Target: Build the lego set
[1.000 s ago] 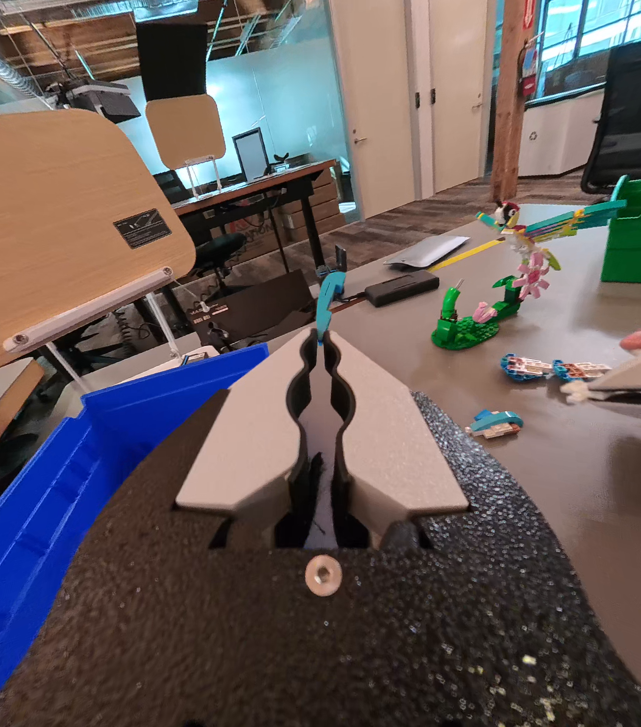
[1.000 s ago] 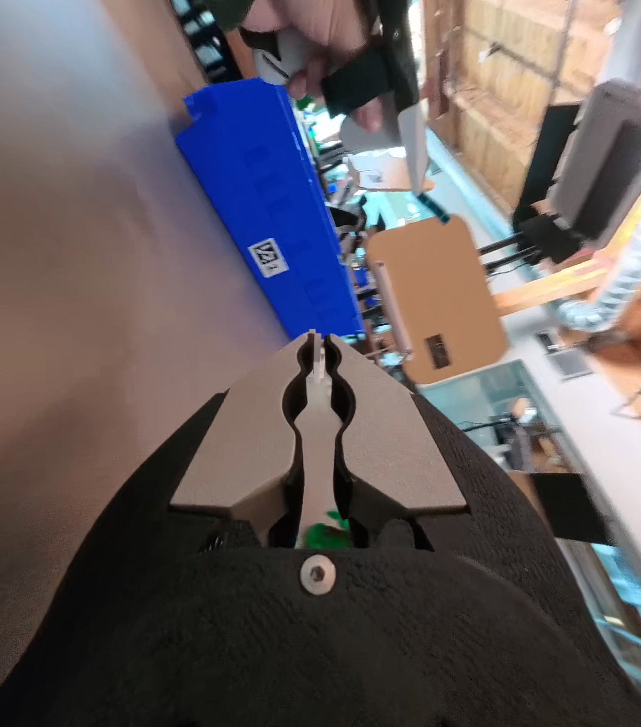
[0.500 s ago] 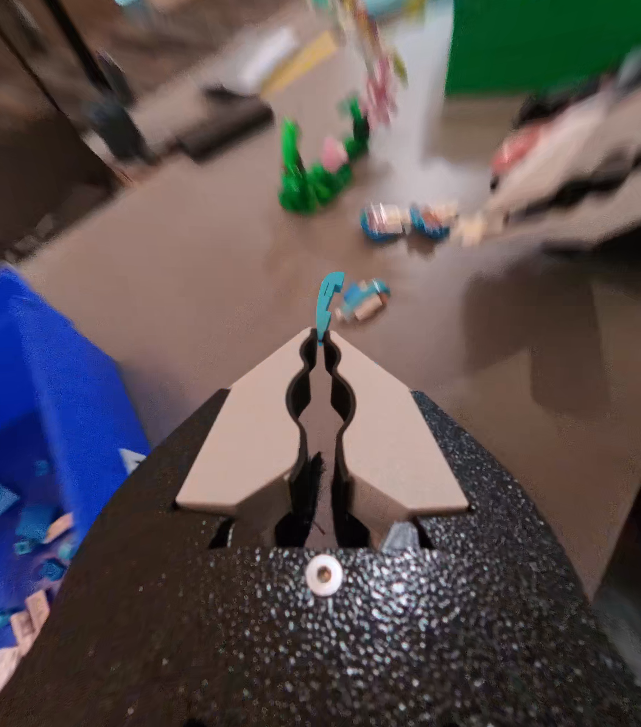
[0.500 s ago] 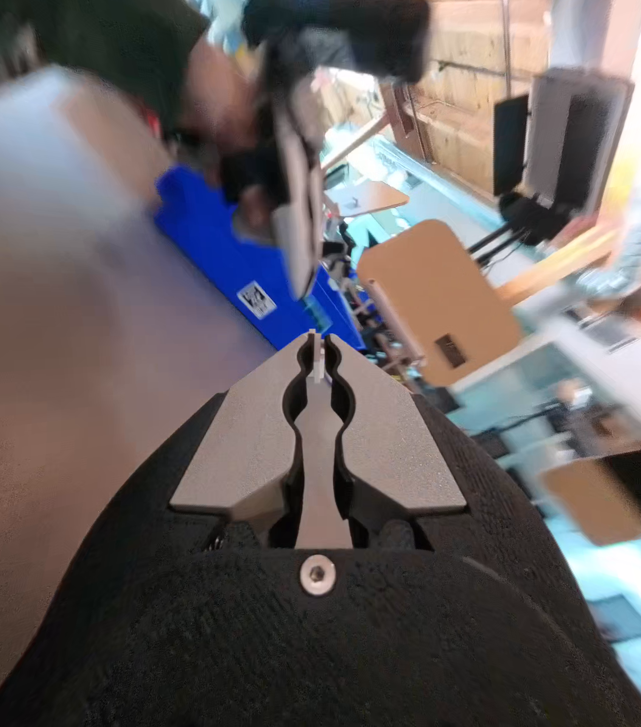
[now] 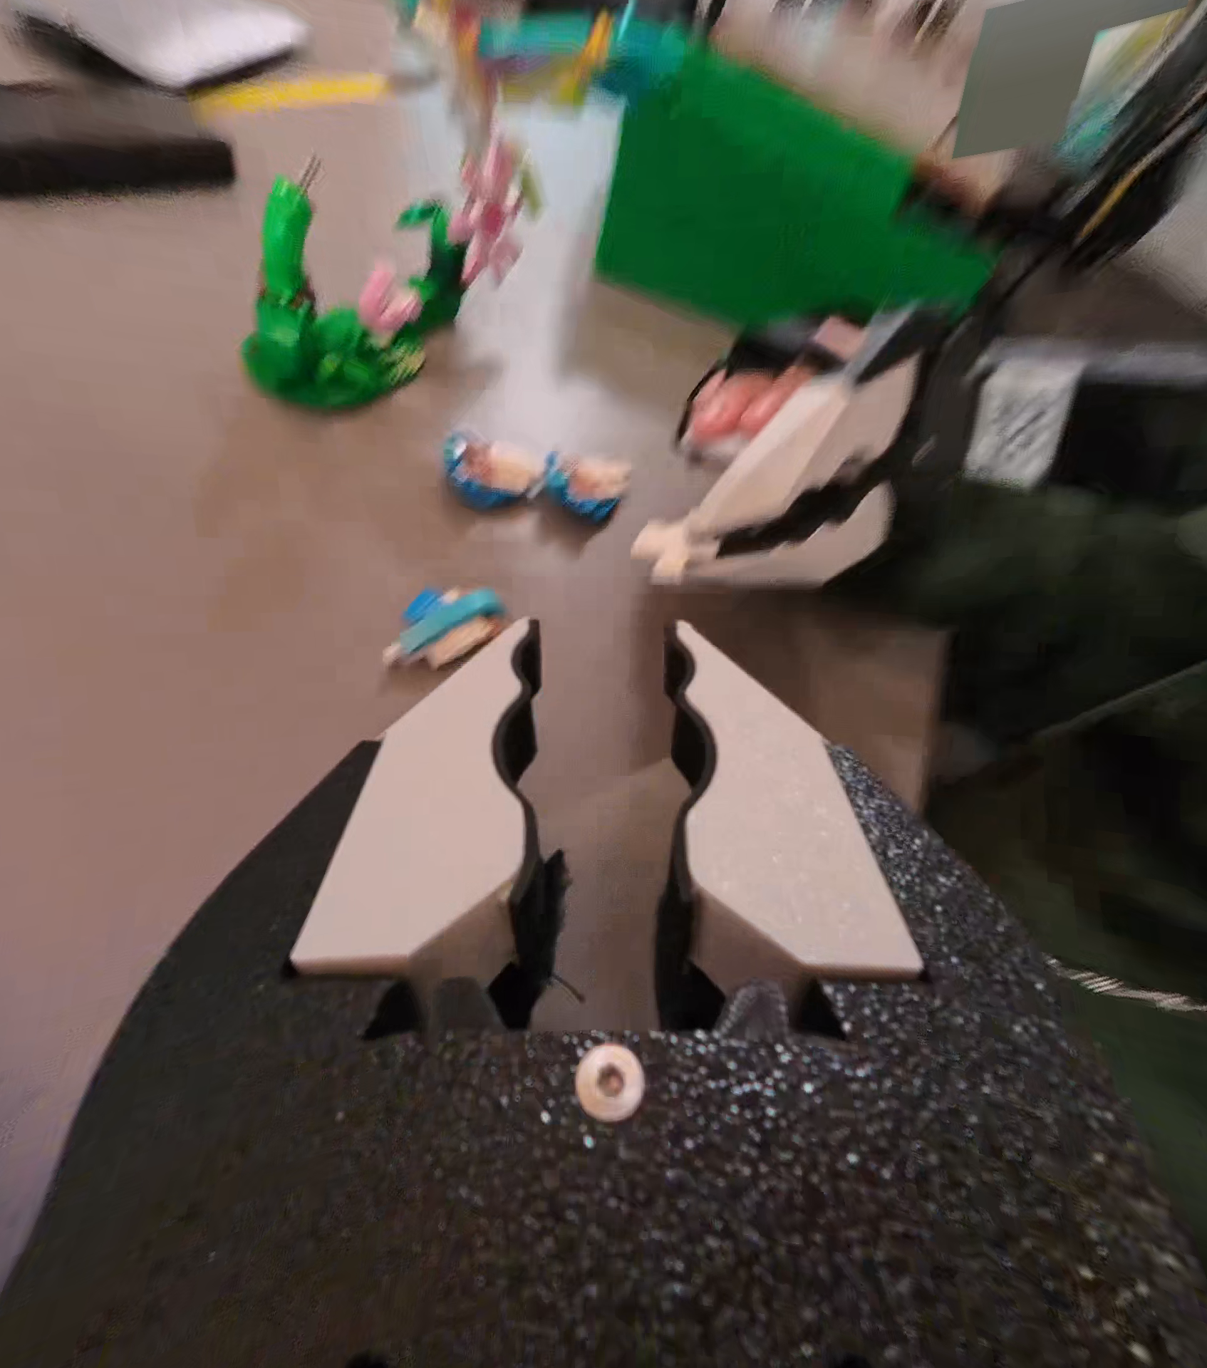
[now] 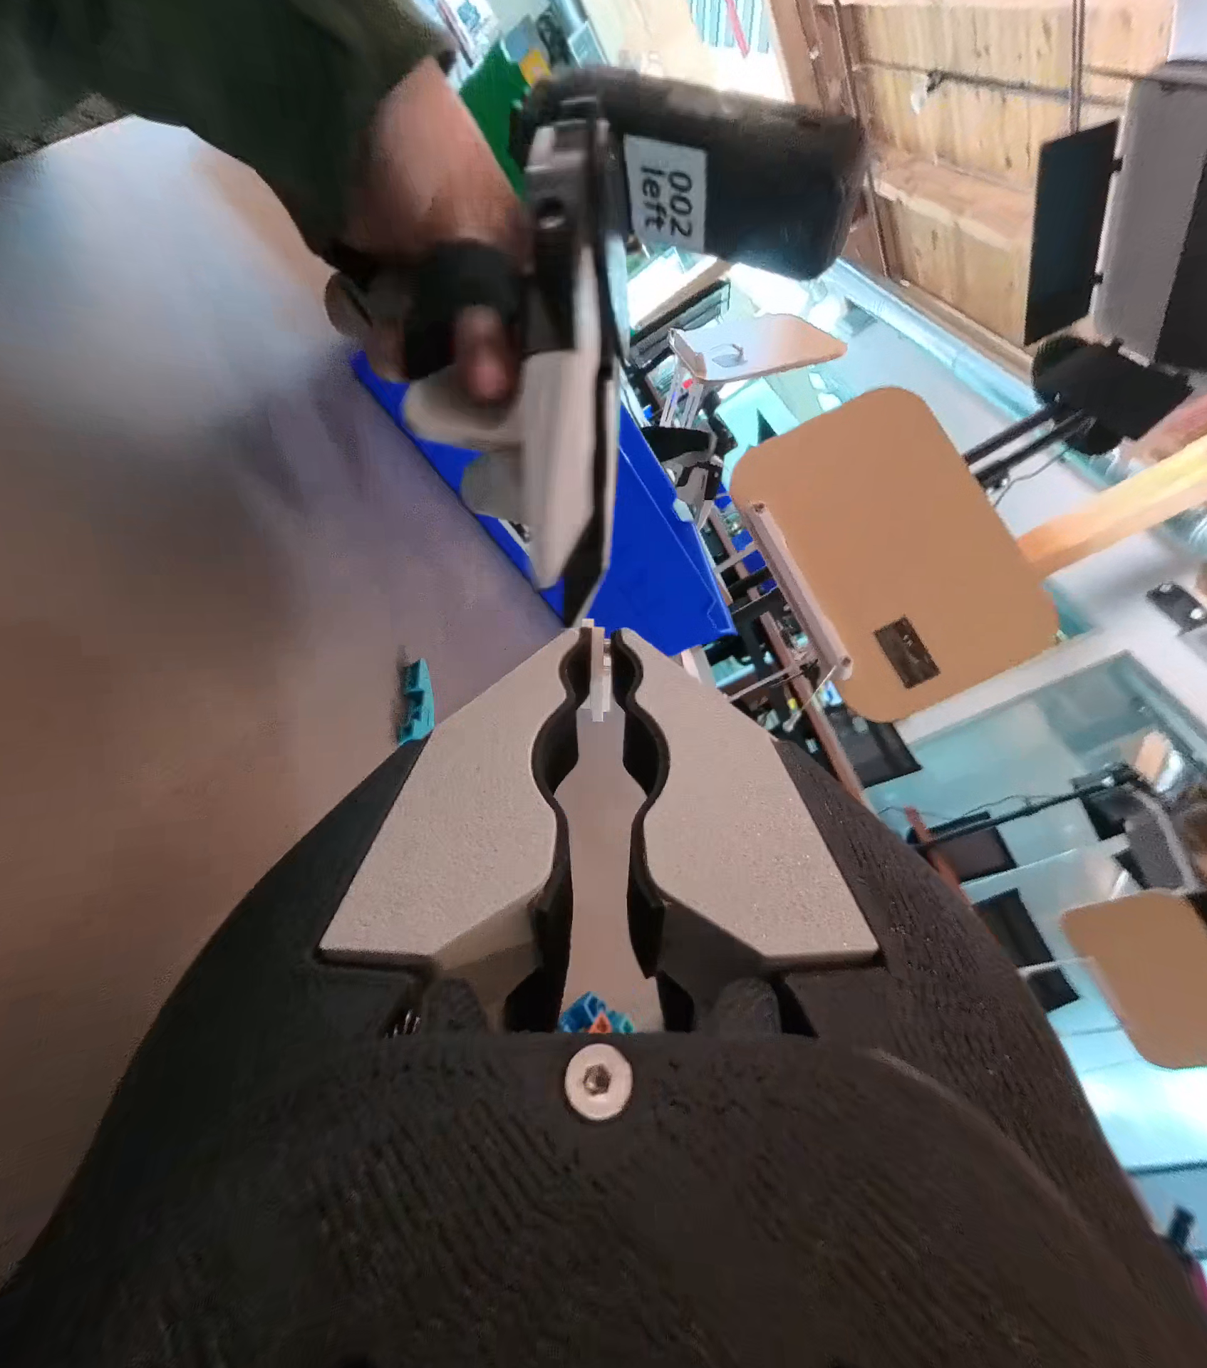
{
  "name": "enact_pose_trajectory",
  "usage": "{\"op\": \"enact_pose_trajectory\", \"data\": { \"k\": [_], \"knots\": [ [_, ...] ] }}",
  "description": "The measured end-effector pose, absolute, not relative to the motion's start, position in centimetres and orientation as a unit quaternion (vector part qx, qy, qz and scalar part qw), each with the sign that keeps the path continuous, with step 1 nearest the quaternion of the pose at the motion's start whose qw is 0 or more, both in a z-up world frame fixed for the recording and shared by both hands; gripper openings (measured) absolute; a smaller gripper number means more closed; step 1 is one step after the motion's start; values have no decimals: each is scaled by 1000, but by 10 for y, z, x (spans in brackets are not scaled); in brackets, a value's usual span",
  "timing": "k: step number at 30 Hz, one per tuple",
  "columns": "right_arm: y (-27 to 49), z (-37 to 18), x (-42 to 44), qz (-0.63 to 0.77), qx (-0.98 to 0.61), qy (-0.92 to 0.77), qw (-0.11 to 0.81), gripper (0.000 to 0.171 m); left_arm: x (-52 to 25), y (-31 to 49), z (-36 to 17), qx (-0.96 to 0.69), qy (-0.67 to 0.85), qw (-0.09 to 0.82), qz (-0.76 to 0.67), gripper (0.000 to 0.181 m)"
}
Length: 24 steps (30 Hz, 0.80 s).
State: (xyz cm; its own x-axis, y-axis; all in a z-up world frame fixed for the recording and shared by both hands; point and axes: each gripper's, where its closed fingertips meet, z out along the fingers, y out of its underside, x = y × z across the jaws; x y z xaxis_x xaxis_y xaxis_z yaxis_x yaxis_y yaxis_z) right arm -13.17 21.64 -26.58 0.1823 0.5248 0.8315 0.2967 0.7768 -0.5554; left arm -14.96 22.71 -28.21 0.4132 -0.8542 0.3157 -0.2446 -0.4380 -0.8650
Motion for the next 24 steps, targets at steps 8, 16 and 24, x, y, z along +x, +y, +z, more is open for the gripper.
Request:
{"op": "enact_pose_trajectory", "data": {
  "k": [8,16,24],
  "knots": [
    [204,-259,-134,4,-247,-642,725,2,-132,216,-266,-709,227,271,-610,12],
    [204,-258,-136,-150,-168,-645,730,2,-124,207,-262,-671,191,204,-687,2],
    [201,-257,-136,-176,-145,-649,726,2,-125,210,-259,-642,149,176,-731,7]
  ]
}}
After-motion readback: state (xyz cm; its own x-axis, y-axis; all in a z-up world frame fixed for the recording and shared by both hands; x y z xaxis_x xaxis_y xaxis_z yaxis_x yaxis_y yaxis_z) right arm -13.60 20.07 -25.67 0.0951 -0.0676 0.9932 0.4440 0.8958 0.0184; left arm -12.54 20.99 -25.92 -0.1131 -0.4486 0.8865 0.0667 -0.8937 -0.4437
